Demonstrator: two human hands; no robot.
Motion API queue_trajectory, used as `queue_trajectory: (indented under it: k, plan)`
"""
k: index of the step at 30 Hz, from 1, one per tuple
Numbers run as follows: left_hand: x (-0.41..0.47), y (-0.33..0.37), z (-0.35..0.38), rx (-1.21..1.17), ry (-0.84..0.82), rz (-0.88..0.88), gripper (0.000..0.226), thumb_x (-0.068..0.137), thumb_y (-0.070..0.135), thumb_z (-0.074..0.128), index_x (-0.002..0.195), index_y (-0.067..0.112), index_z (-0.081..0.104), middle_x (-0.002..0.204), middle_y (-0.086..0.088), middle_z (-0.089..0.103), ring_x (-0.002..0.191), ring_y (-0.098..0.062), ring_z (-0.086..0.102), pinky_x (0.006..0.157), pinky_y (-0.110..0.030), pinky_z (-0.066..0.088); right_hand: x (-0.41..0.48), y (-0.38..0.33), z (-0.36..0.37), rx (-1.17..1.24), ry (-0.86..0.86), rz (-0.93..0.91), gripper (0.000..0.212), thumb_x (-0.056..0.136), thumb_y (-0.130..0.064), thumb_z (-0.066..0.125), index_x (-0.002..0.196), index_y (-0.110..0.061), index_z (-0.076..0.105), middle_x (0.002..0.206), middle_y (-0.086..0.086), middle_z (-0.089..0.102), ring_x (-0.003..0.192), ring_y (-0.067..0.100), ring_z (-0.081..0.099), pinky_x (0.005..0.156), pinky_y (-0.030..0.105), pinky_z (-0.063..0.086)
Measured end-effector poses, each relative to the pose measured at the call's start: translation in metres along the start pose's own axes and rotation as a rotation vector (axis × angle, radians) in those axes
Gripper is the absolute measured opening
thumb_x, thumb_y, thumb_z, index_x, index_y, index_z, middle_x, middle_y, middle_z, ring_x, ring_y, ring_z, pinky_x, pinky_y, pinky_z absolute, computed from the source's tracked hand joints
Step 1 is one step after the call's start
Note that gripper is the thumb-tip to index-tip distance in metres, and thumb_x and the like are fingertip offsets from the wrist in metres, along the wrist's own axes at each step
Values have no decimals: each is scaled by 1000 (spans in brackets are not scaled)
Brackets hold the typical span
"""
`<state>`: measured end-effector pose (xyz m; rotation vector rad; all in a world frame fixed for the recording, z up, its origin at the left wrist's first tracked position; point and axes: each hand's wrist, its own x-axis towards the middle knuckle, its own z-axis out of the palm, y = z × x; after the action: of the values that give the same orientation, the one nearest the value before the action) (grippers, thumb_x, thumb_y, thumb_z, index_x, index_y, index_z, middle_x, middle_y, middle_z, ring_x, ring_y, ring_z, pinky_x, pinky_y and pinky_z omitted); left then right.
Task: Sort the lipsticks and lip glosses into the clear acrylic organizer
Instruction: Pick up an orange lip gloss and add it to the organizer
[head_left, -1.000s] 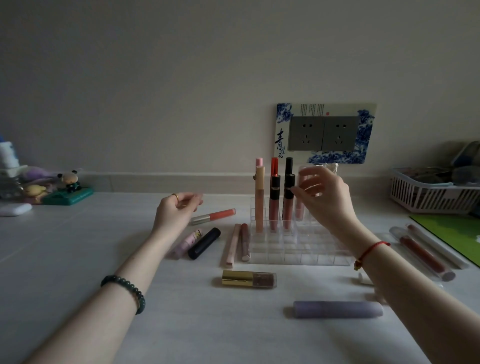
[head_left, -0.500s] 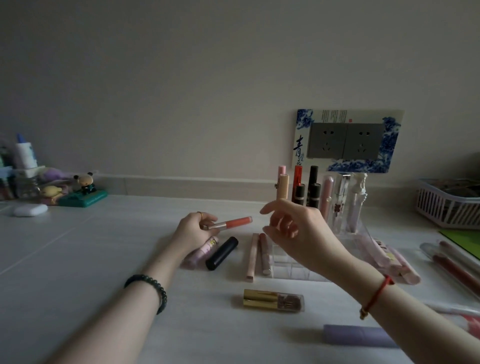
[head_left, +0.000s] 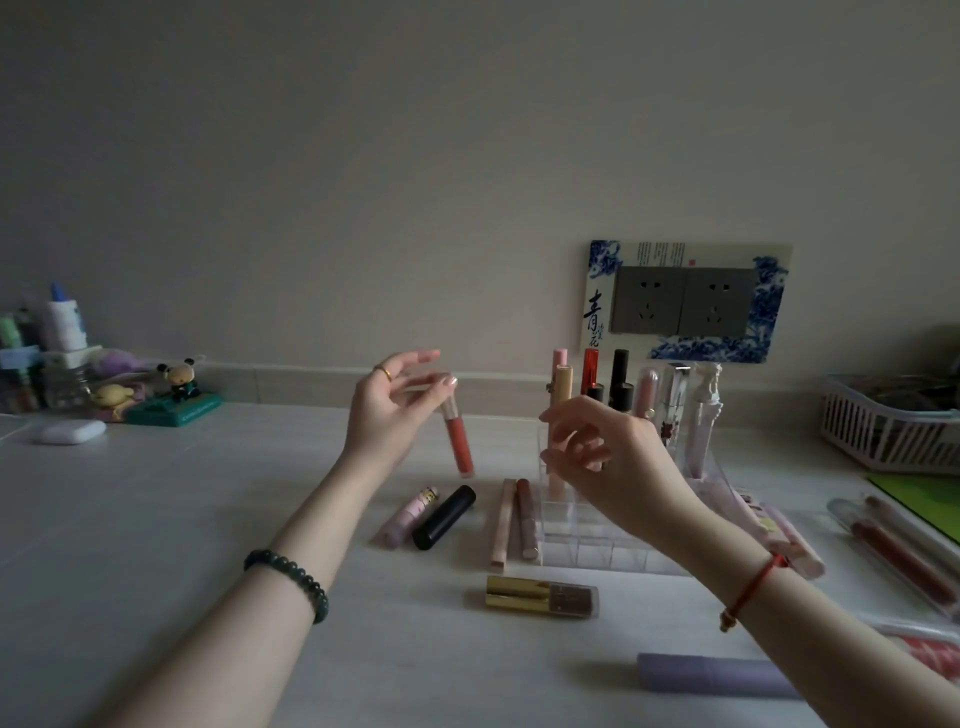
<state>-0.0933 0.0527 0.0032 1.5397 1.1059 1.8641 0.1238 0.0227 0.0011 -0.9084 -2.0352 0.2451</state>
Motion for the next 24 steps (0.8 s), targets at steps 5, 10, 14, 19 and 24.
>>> queue_trajectory:
  k: [5, 10, 14, 19, 24]
  plan:
    - [-17, 39, 30, -159, -186, 8, 26, 59, 23, 72, 84, 20, 67, 73, 7, 73, 71, -5, 68, 63, -15, 53, 5, -5, -15, 202, 22, 95, 33, 72, -19, 68, 103, -21, 57, 89, -6, 64, 78, 4, 63, 73, 17, 54]
    - [-33, 53, 55, -196, -257, 16, 21, 61, 21, 71, 81, 16, 69, 74, 9, 73, 72, -5, 68, 63, -15, 53, 1, -9, -23, 290, -54, 120, 27, 70, -21, 69, 95, -24, 59, 85, -7, 67, 76, 4, 65, 72, 20, 55]
    - [-40, 56, 64, -235, -259, 10, 20, 61, 20, 71, 81, 16, 69, 74, 10, 73, 71, -4, 68, 61, -14, 52, -1, -12, -28, 284, -51, 96, 19, 70, -19, 69, 86, -21, 61, 79, -6, 67, 70, 2, 65, 68, 14, 53]
    - [-44, 50, 66, -203, -260, -2, 19, 63, 24, 69, 82, 25, 69, 78, 12, 73, 75, -4, 68, 64, -17, 55, 1, -6, -43, 254, -12, 130, 14, 72, -14, 67, 83, -19, 61, 79, -6, 66, 68, 2, 65, 67, 15, 54]
    - [-41, 35, 59, -166, -186, -36, 19, 65, 27, 69, 84, 23, 67, 76, 12, 73, 74, -4, 67, 66, -15, 54, 2, 21, -66, 293, 177, 276, 17, 72, -11, 69, 87, -13, 62, 84, 3, 67, 76, 17, 67, 71, 25, 56]
